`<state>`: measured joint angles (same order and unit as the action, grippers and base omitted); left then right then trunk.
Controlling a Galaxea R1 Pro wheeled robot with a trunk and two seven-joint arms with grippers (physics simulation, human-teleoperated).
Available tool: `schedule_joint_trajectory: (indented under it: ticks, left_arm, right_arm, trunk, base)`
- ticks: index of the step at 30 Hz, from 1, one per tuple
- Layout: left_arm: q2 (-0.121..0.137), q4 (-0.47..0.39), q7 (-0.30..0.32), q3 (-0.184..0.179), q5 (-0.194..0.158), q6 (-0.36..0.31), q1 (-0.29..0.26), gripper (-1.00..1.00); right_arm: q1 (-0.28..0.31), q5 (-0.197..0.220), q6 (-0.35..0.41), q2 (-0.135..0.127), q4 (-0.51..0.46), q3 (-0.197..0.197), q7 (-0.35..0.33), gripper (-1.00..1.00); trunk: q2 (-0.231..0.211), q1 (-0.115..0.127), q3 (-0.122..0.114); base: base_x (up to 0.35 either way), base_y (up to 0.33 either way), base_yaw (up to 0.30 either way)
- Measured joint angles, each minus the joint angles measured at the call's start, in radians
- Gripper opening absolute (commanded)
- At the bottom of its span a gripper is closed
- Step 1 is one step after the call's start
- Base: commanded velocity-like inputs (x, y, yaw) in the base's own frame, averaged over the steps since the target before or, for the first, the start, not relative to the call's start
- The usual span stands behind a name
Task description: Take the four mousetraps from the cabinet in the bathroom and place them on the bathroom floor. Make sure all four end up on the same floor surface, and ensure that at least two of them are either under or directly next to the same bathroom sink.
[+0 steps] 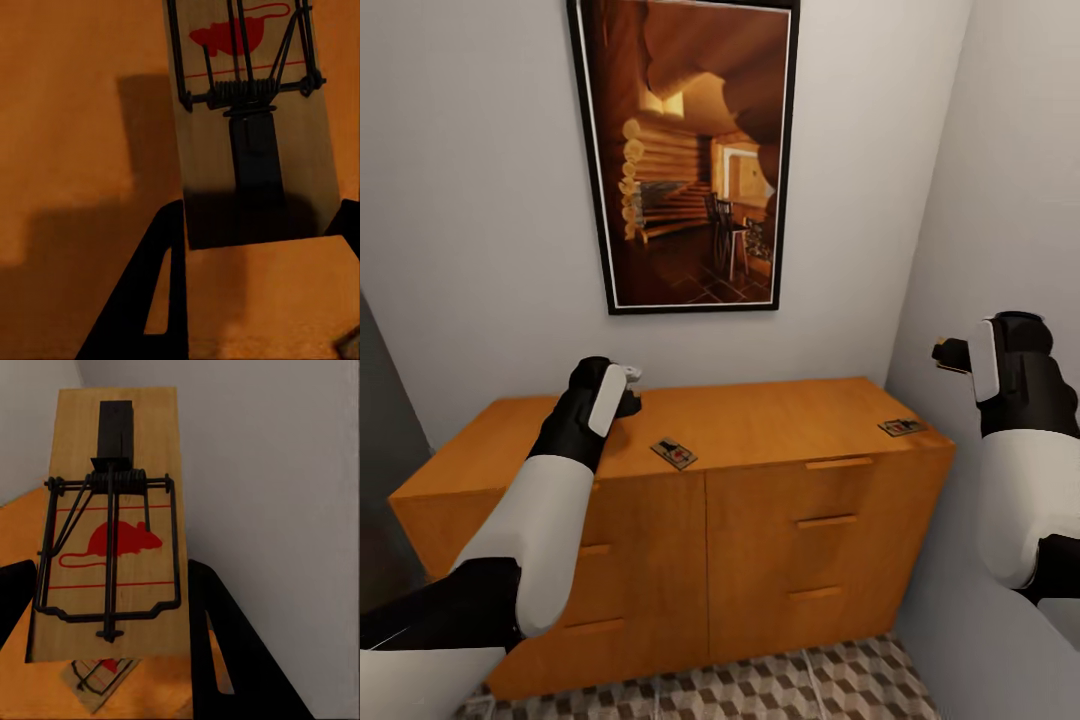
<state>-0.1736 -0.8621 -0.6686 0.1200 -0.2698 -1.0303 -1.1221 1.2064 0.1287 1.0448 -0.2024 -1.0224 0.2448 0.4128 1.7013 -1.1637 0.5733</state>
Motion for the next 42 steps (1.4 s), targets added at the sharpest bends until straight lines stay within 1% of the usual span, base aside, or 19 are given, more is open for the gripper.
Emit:
schedule_joint_trajectory:
  ticks: [8,10,11,12,13,14,15,16,17,18,20,23,25,29,42]
  left_arm:
    - [0.0,0.004,0.0,-0.001,-0.001,-0.006,0.0,-1.0]
    - [0.0,0.004,-0.001,-0.001,-0.001,-0.008,0.0,-1.0]
    - [0.0,0.004,-0.001,0.0,-0.002,-0.009,0.0,-1.0]
    - [0.0,0.005,-0.001,0.001,-0.002,-0.01,0.0,-1.0]
    - [0.0,0.005,-0.001,0.001,-0.001,-0.011,0.0,-1.0]
    - [0.0,0.005,-0.001,0.001,-0.002,-0.011,0.0,-1.0]
    - [0.0,0.004,-0.001,0.001,-0.001,-0.012,0.0,-1.0]
    - [0.0,0.004,-0.001,0.001,-0.001,-0.013,0.0,-1.0]
    - [0.0,0.003,-0.001,0.001,-0.001,-0.013,0.0,-1.0]
    - [0.0,0.002,-0.001,0.001,-0.001,-0.013,0.0,-1.0]
    - [0.0,0.001,-0.001,0.0,0.0,-0.014,0.0,-1.0]
    - [0.0,-0.002,-0.002,0.0,0.0,-0.014,0.0,-1.0]
    - [0.0,-0.003,-0.002,0.003,0.0,-0.014,0.0,-1.0]
    - [0.0,-0.004,-0.002,0.003,0.0,-0.014,0.0,-1.0]
    - [0.0,-0.012,0.0,-0.007,0.005,-0.014,0.0,-1.0]
  right_arm:
    - [0.0,0.013,0.0,0.015,-0.002,-0.005,-0.006,-1.0]
    - [0.0,0.016,0.0,0.022,-0.002,-0.006,-0.009,-1.0]
    - [0.0,0.023,-0.001,0.036,-0.002,-0.009,-0.012,-1.0]
    - [0.0,0.027,-0.002,0.055,-0.002,-0.021,-0.014,-1.0]
    - [0.0,0.029,-0.002,0.077,-0.002,-0.039,-0.015,-1.0]
    - [0.0,0.023,-0.001,0.089,-0.003,-0.051,-0.015,-1.0]
    - [0.0,0.029,-0.002,0.109,-0.003,-0.074,-0.015,-1.0]
    - [0.0,0.022,0.0,0.119,-0.003,-0.086,-0.015,-1.0]
    - [0.0,0.025,-0.001,0.132,-0.003,-0.108,-0.015,-1.0]
    - [0.0,0.02,0.0,0.138,-0.003,-0.118,-0.015,-1.0]
    - [0.0,0.022,-0.001,0.153,-0.003,-0.15,-0.015,-1.0]
    - [0.0,0.02,0.0,0.172,-0.003,-0.168,-0.015,-1.0]
    - [0.0,0.021,0.0,0.192,-0.003,-0.175,-0.015,-1.0]
    - [0.0,0.019,0.0,0.206,-0.003,-0.18,-0.016,-1.0]
    - [0.0,0.021,0.001,0.227,0.006,-0.183,-0.018,-1.0]
  trunk:
    - [0.0,0.0,0.0]
    - [0.0,0.0,0.0]
    - [0.0,0.0,0.0]
    - [0.0,0.0,0.0]
    - [0.0,0.0,0.0]
    - [0.0,0.0,0.0]
    - [0.0,0.0,0.0]
    - [0.0,0.0,0.0]
    - [0.0,0.0,0.0]
    - [0.0,0.0,0.0]
    - [0.0,0.0,0.0]
    - [0.0,0.0,0.0]
    - [0.0,0.001,0.0]
    - [0.0,0.001,0.0]
    - [0.0,0.001,0.0]
  base:
    - [-0.346,0.0,0.0]
    - [-0.346,0.0,0.0]
    - [-0.346,0.0,0.0]
    - [-0.346,0.0,0.0]
    - [-0.346,0.0,0.0]
    - [-0.346,0.0,0.0]
    - [-0.346,0.0,0.0]
    - [-0.338,0.0,0.0]
    - [-0.328,0.0,0.0]
    - [-0.292,0.0,0.0]
    - [-0.207,0.0,0.0]
    - [-0.092,0.0,0.0]
    - [-0.035,0.0,0.0]
    - [-0.014,0.0,0.0]
    - [-0.001,0.0,0.0]
